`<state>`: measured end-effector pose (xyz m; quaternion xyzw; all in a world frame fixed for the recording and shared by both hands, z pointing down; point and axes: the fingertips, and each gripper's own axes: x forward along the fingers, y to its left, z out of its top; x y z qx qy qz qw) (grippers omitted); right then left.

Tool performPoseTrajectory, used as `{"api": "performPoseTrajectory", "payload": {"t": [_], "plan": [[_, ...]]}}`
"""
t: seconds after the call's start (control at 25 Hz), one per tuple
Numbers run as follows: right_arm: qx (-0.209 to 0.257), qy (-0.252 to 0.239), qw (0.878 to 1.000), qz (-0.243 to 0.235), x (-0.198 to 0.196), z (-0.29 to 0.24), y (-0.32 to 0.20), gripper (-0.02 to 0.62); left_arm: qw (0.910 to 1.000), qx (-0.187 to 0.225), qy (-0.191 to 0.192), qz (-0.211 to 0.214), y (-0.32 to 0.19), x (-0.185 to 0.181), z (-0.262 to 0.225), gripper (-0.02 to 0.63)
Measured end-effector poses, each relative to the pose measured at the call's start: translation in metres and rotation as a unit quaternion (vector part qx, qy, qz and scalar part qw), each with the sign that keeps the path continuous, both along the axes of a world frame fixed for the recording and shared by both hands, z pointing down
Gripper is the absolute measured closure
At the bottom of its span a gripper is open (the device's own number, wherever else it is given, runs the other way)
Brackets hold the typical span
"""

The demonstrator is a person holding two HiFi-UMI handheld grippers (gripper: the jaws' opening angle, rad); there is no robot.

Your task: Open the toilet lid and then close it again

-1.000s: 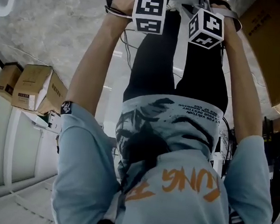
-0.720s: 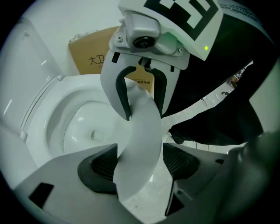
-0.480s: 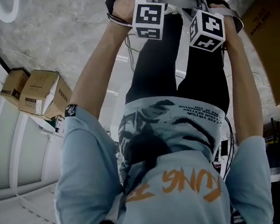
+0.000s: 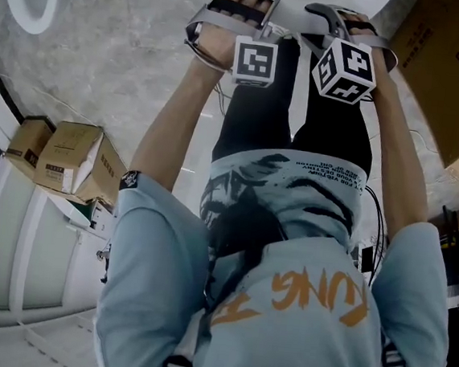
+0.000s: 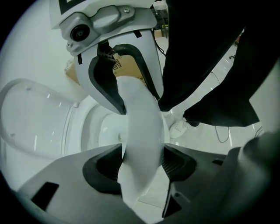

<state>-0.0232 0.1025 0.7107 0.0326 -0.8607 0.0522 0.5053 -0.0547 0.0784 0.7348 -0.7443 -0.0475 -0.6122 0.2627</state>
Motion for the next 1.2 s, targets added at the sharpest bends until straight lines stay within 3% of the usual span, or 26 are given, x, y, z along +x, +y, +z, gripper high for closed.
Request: {"api": "performPoseTrajectory", "payload": {"t": [0.2,0.48,0.72,0.88,1.04,1.2], "plan": [[0.021,-0.005,0.999,0.023,-0.014,-0.051,-0.006,0.341,0.9997,0.009,0.008,0.02,0.0,-0.014,-0.049,0.351],[0.108,0.015,0.993,0.048,-0.002,-0.097,-0.015,0.364,0.9989,0.026,0.011,0.038,-0.012,-0.002,-0.099,0.376],[0.233,0.096,0.966,0.052,0.012,-0.127,-0.036,0.391,0.9952,0.062,0.07,0.027,-0.034,0.023,-0.154,0.402],[0.241,0.075,0.961,0.113,0.021,-0.161,-0.05,0.407,0.9923,0.076,0.096,0.018,-0.048,0.034,-0.194,0.425],[0.265,0.056,0.951,0.151,0.031,-0.199,-0.068,0.43,0.9942,0.077,0.072,0.021,-0.058,0.029,-0.219,0.446],[0.286,0.045,0.938,0.189,0.041,-0.235,-0.087,0.442,0.9916,0.085,0.098,-0.011,-0.077,0.037,-0.253,0.457]]}}
